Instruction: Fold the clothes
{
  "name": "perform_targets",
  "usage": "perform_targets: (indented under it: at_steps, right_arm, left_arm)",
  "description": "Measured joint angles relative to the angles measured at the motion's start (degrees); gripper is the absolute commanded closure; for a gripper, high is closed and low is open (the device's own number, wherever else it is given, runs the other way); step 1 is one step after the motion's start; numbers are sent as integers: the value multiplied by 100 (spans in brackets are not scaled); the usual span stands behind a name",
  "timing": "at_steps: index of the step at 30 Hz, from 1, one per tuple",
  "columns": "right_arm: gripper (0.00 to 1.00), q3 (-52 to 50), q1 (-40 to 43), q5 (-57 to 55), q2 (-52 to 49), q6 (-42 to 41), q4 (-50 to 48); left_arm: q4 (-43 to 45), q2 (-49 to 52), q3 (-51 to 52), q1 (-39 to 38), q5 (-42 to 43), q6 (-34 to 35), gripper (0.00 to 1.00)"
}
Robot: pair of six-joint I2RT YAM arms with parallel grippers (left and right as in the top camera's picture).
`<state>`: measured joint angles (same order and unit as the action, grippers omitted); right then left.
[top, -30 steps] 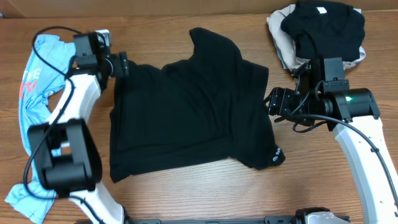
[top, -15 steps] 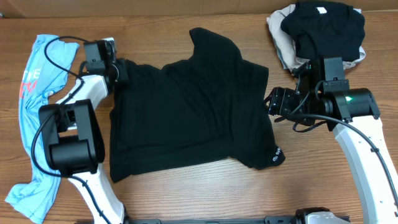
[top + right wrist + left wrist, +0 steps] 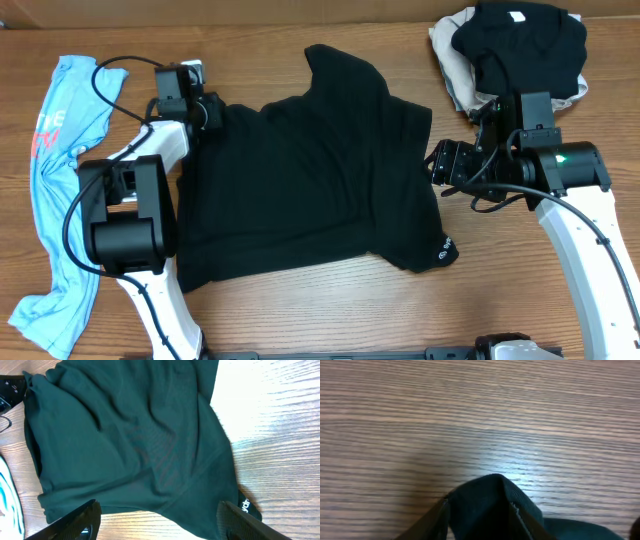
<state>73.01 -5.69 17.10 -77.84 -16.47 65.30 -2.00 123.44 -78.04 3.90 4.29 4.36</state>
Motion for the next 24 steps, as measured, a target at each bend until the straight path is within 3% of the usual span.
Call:
perform_targets:
  at_steps: [7,16,24]
  right_arm:
    - [20,0,2,0,0,-2,-2]
    - [18,0,2,-66,0,2,-11]
    - [18,0,2,-133,0,2,-17]
  left_arm:
    - [90,0,0,-9,2,33,73]
    - [-442,0,-424,-9,22,431,73]
    - [-374,2,-535,-9,44,472,73]
